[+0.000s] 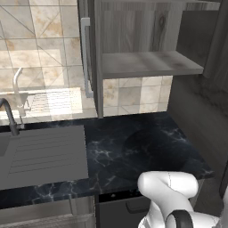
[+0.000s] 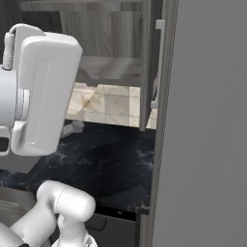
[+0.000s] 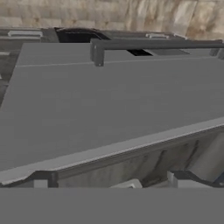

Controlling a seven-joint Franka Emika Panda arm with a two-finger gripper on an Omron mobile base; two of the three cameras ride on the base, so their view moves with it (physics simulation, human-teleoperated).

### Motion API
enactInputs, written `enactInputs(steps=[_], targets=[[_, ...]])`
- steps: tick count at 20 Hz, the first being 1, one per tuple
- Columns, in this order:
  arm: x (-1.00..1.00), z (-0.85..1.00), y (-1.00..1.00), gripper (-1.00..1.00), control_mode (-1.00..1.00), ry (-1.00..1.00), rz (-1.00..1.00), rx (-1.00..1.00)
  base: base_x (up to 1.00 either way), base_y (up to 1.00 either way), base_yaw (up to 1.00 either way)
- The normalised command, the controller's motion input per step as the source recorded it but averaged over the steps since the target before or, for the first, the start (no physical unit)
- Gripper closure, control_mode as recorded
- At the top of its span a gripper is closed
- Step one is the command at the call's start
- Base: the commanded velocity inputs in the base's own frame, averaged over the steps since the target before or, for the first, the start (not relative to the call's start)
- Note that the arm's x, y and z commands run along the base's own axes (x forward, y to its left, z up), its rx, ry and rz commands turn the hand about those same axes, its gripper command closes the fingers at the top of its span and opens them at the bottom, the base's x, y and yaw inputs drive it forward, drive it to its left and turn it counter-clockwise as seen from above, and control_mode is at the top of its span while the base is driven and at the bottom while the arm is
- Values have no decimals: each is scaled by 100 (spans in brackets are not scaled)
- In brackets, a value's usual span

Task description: Open the cabinet and move the ladle to the pot. Then close the cabinet.

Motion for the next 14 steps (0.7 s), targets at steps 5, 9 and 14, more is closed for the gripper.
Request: enactInputs(steps=[5,9,14], targets=[[20,-5,-13,-100,-100,1,3,-2,0,0,0],[38,-4,-16,-100,-100,19,0,-18,0,0,0],[7,0,-22,-100,-100,12,0,-24,0,0,0]])
